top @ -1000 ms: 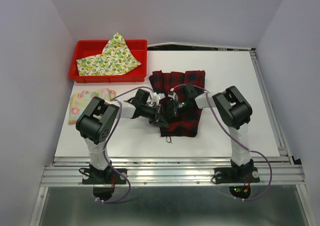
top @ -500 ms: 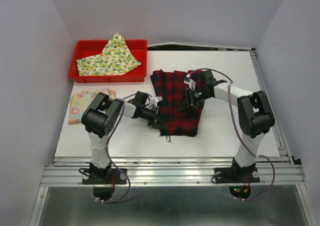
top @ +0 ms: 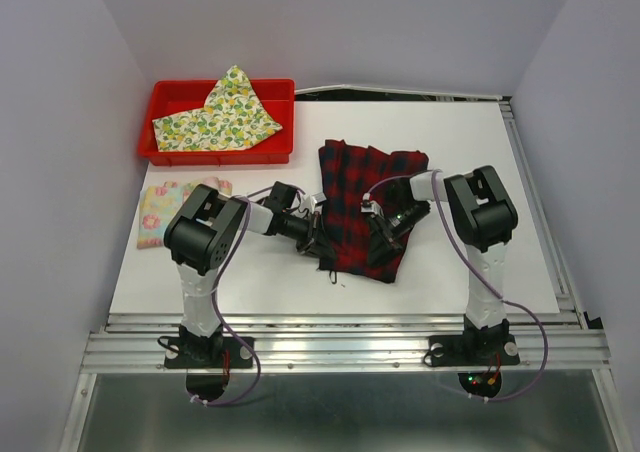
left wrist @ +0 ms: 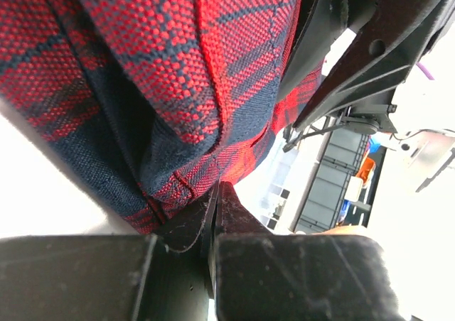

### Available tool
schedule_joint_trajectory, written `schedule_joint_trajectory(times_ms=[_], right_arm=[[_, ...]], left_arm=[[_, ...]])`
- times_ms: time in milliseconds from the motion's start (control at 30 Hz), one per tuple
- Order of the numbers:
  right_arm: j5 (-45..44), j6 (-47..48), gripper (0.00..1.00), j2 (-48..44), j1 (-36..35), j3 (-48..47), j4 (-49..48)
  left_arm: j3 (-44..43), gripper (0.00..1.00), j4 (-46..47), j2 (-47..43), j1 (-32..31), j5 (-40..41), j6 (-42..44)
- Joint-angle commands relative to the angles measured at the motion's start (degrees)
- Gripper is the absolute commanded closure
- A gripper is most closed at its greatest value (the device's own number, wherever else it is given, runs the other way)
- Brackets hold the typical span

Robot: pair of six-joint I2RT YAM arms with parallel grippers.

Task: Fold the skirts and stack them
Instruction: Fold the skirt

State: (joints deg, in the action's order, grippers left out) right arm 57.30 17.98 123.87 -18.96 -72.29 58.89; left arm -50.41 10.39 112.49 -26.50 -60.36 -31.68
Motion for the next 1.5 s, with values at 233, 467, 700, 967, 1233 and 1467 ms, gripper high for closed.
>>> schedule_joint_trajectory(times_ms=[233, 467, 700, 967, 1233, 1467], right_arm=[[-31.18, 5.40, 0.62, -2.40, -2.75, 4.43, -4.05], [-33.67, 10.32, 0.55, -7.67, -2.75, 5.59, -1.95], [-20.75, 6.11, 0.44, -13.92, -1.35, -12.33, 1.75], [-17.13, 2.15, 0.39, -9.54, 10.76, -22.98, 2.28], [-18.01, 0.75, 0.39, -2.24, 16.76, -18.24, -5.62], [-21.80, -2.07, 0.40, -0.72, 16.76, -16.30, -9.85]], left_arm=[[-7.14, 0.88, -7.83, -15.69, 0.40, 10.17, 16.29], [-20.84, 0.68, -10.05, -18.89, 1.89, 15.70, 19.73], [-32.10, 0.71, -0.20, -5.19, 0.93, 14.04, 8.22], [-42.57, 0.75, -0.19, 9.31, -1.10, 16.14, 4.97], [-36.86, 0.76, 1.05, 14.60, 5.32, 15.54, 3.54], [-39.94, 0.67, -14.65, 3.58, 3.13, 13.77, 23.21]])
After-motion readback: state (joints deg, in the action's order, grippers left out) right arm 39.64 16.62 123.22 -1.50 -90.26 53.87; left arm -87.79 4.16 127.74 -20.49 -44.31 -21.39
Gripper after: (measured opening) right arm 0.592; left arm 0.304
